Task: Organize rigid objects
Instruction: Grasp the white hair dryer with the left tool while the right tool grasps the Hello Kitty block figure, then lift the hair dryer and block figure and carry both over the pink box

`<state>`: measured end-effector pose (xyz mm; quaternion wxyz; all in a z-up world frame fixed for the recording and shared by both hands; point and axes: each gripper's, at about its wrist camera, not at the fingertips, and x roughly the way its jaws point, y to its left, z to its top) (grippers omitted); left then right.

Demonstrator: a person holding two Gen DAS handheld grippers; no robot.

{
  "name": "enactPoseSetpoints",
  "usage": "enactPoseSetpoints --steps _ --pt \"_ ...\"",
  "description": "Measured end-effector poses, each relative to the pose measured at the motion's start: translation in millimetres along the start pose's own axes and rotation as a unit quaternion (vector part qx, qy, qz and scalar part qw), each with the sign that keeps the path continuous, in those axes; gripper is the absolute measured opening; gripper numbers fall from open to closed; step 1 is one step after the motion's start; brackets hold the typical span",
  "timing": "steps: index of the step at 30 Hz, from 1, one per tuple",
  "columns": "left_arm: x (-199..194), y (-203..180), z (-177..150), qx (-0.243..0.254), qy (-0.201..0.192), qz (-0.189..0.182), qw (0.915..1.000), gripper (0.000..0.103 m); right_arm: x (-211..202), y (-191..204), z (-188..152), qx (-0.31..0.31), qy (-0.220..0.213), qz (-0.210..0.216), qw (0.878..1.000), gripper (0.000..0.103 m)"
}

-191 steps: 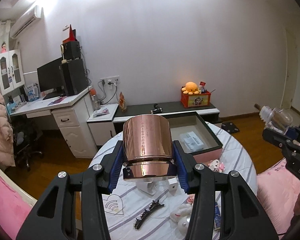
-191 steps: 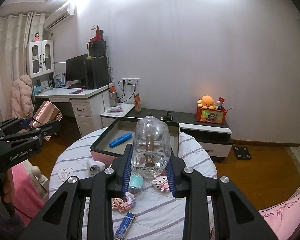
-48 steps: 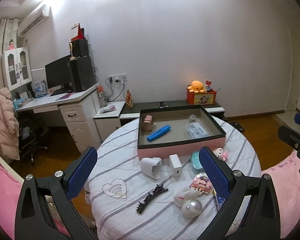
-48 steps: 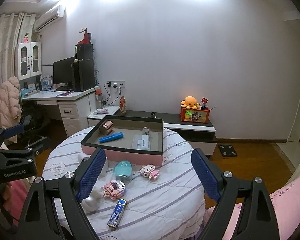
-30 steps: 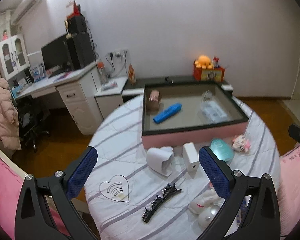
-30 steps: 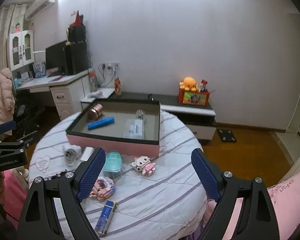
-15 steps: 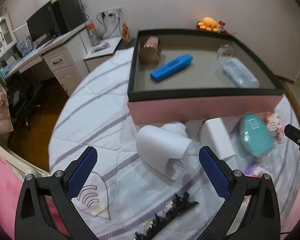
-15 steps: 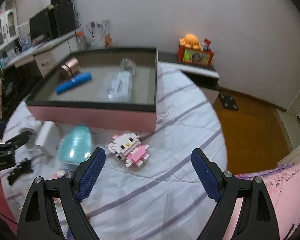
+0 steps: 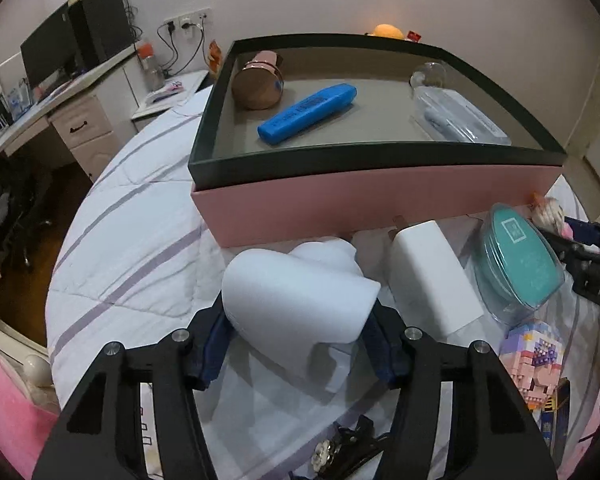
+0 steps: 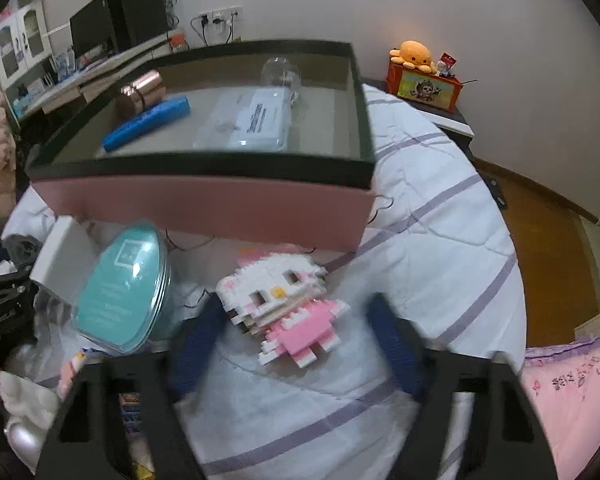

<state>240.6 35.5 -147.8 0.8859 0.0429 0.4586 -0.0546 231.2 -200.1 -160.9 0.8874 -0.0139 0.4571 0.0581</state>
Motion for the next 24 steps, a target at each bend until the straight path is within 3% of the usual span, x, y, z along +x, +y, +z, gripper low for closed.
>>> enactPoseSetpoints --steps 15,24 --pt "-4 5 4 -0.016 0.009 0.002 0.9998 0.059 -9 -4 3 0.005 0.000 0.007 1.000 0.051" --pt "-28 6 6 -0.022 -0.018 0.011 0.9995 0.059 -35 -3 3 0.007 -0.029 0.004 1.000 0.045"
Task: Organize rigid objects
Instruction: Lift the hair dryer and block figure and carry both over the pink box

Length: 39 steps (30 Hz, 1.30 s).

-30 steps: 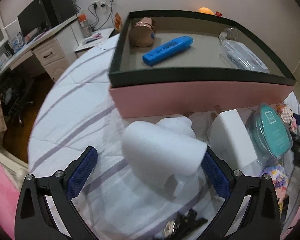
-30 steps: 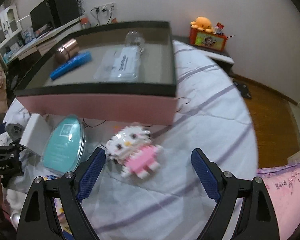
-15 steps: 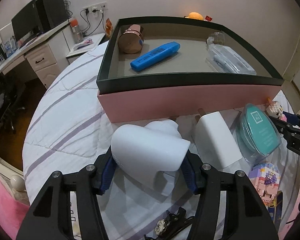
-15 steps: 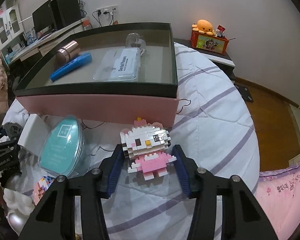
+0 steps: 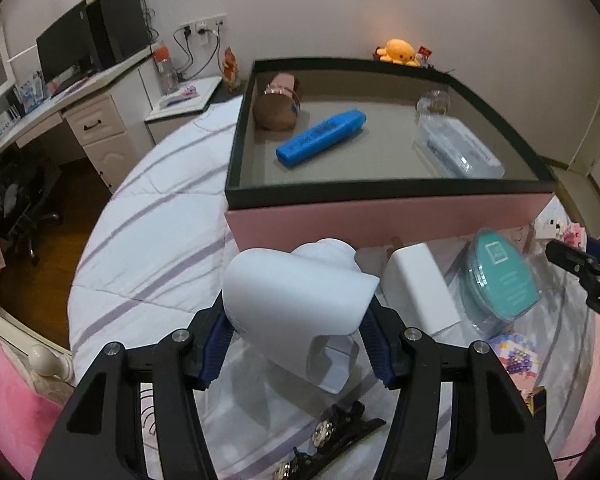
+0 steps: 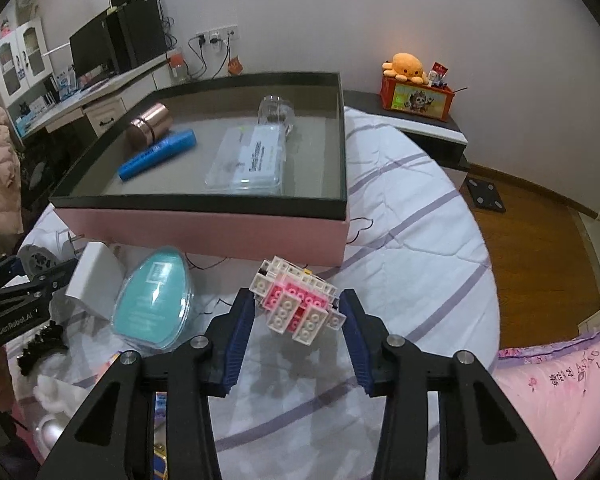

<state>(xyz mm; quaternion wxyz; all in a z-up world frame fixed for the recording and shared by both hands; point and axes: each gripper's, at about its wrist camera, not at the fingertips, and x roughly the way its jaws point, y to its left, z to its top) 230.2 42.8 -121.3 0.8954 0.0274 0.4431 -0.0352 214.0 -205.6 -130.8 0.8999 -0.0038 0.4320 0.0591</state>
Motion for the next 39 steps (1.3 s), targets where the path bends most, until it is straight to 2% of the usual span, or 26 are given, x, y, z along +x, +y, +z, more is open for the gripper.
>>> enactPoseSetpoints --steps 5,11,19,27,32,39 --pt "-14 1 -1 -0.005 -0.009 -0.001 0.9999 0.059 -12 1 -4 0.004 -0.007 0.003 1.000 0.045" --pt "-44 0 2 -0.005 -0.039 0.006 0.9992 0.059 -50 2 -2 0.001 -0.054 -0.001 0.999 0.045" --pt "-104 -4 6 0.004 -0.109 0.016 0.9939 0.059 -113 12 -1 -0.008 -0.134 -0.004 0.991 0.045" --pt "-162 -10 -1 0.018 -0.172 0.022 0.9847 0.059 -165 31 -13 -0.036 -0.197 -0.005 0.980 0.045" --pt "-183 -17 -10 0.028 -0.193 0.023 0.9806 0.059 -182 37 -24 -0.040 -0.214 -0.005 0.976 0.045" --pt "-190 -21 -18 0.029 -0.196 0.021 0.9799 0.059 -189 39 -31 -0.045 -0.218 -0.004 0.975 0.045"
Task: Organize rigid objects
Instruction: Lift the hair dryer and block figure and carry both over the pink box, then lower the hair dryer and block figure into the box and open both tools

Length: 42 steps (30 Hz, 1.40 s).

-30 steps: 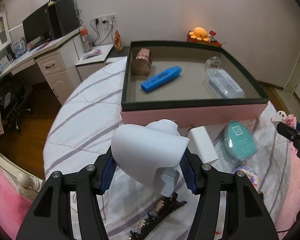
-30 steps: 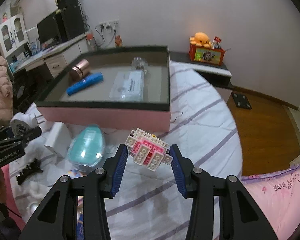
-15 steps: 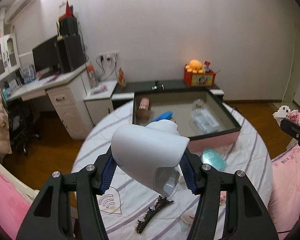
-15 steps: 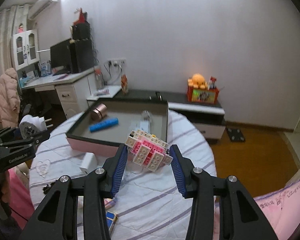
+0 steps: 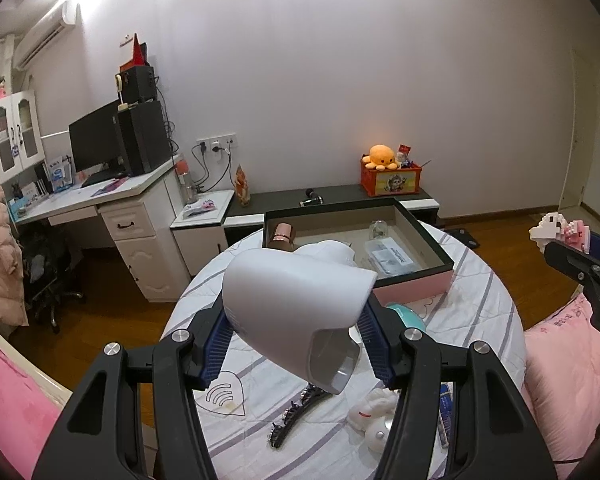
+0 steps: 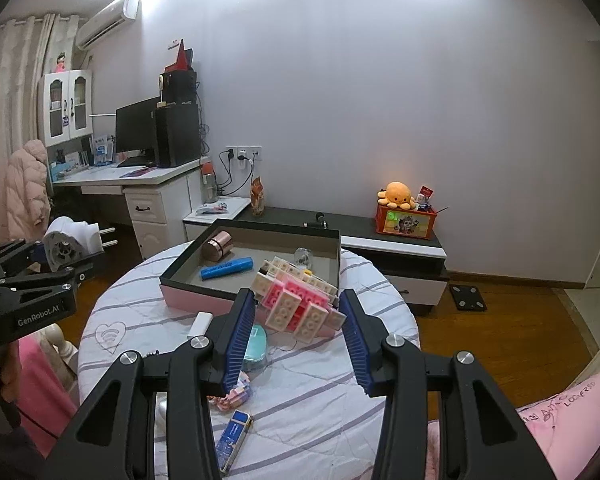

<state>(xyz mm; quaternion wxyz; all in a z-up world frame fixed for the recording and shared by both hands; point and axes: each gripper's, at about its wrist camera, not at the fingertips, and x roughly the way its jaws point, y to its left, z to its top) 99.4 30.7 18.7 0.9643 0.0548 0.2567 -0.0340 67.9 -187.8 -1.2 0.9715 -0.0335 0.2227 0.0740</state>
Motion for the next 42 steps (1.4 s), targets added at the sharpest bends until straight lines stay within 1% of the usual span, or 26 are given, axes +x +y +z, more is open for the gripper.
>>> enactPoseSetpoints --steps 13,18,23,29,34,38,42 --pt "4 3 2 -0.004 0.004 0.003 1.0000 0.059 -3 -1 0 0.002 0.001 0.004 1.000 0.045" --pt "17 4 5 -0.005 0.011 -0.003 0.9999 0.059 7 -6 3 0.005 0.008 0.004 1.000 0.045" --pt "39 2 10 0.000 0.021 -0.011 0.9997 0.059 26 -8 7 0.008 0.022 0.005 1.000 0.045" --pt "79 1 27 0.001 0.036 -0.015 0.9992 0.059 64 -14 16 0.010 0.040 0.005 0.999 0.045" --pt "122 -2 41 0.007 0.058 -0.019 0.9981 0.059 111 -22 25 0.015 0.060 0.012 0.998 0.045" --pt "168 -9 48 0.020 0.103 -0.025 0.9942 0.059 158 -25 30 0.011 0.088 0.016 0.996 0.045" --pt "213 -16 47 0.038 0.143 -0.018 0.9889 0.059 205 -28 28 0.016 0.119 0.030 0.992 0.045"
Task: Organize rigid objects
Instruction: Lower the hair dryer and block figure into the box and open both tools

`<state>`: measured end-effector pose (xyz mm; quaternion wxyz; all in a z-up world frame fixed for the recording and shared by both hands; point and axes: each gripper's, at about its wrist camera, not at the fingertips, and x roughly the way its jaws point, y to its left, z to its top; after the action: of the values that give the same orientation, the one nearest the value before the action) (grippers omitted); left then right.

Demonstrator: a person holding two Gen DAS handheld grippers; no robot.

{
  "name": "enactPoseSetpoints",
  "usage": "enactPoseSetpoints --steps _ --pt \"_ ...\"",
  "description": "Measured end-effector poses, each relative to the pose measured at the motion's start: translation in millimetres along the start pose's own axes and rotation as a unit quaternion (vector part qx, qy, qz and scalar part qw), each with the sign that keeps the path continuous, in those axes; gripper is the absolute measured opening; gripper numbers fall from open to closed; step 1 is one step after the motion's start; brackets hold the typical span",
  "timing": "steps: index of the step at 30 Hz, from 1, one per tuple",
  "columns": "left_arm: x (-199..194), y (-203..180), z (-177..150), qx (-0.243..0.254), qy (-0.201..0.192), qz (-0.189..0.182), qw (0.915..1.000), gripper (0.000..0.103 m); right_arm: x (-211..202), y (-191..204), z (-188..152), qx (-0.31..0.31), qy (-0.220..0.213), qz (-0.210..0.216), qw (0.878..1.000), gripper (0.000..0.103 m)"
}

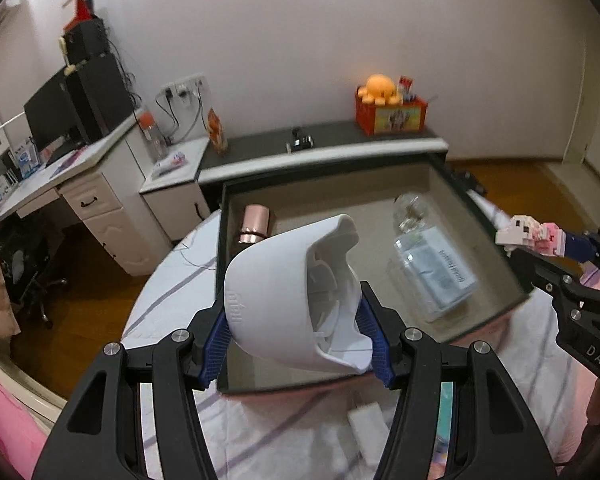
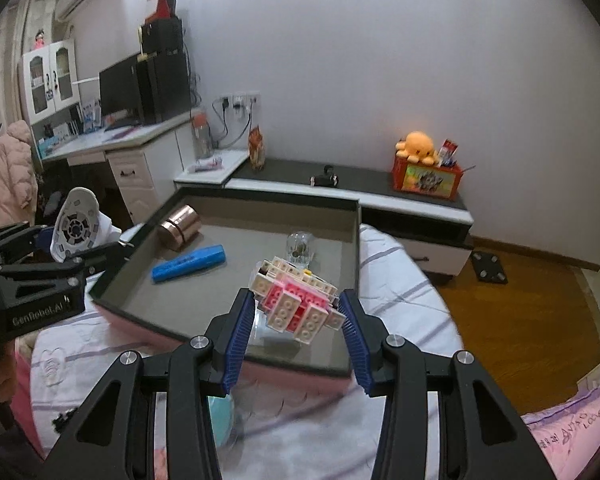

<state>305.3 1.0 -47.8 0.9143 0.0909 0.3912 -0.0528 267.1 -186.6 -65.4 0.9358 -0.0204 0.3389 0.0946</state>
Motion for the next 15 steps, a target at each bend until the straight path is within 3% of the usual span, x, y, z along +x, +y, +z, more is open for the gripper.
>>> enactPoseSetpoints --steps 2,4,5,6,7,8,15 --pt "14 0 3 0.000 0.013 -0.010 0.9999 0.060 21 -4 0 0.003 0.017 0.006 1.000 0.045" --pt "25 0 5 0.001 0.026 -0.019 0.9995 0.078 36 -6 2 0.002 0.030 0.009 1.000 0.046" --pt "30 -1 6 0.003 0.033 -0.013 0.9994 0.095 40 -6 2 0.004 0.035 0.009 0.999 0.050" --pt "32 0 5 0.004 0.031 -0.007 0.9995 0.103 45 -7 2 0.007 0.042 0.007 0.999 0.057" --pt "34 1 5 0.004 0.027 -0.003 0.9996 0.103 49 -8 1 0.008 0.047 0.001 0.999 0.079" --pt "36 1 4 0.004 0.031 -0.001 0.9995 0.103 51 -9 0 0.009 0.043 -0.010 0.999 0.087" --pt "54 6 -4 -0.006 0.063 0.002 0.9980 0.103 63 -17 -1 0.024 0.058 -0.008 0.998 0.087"
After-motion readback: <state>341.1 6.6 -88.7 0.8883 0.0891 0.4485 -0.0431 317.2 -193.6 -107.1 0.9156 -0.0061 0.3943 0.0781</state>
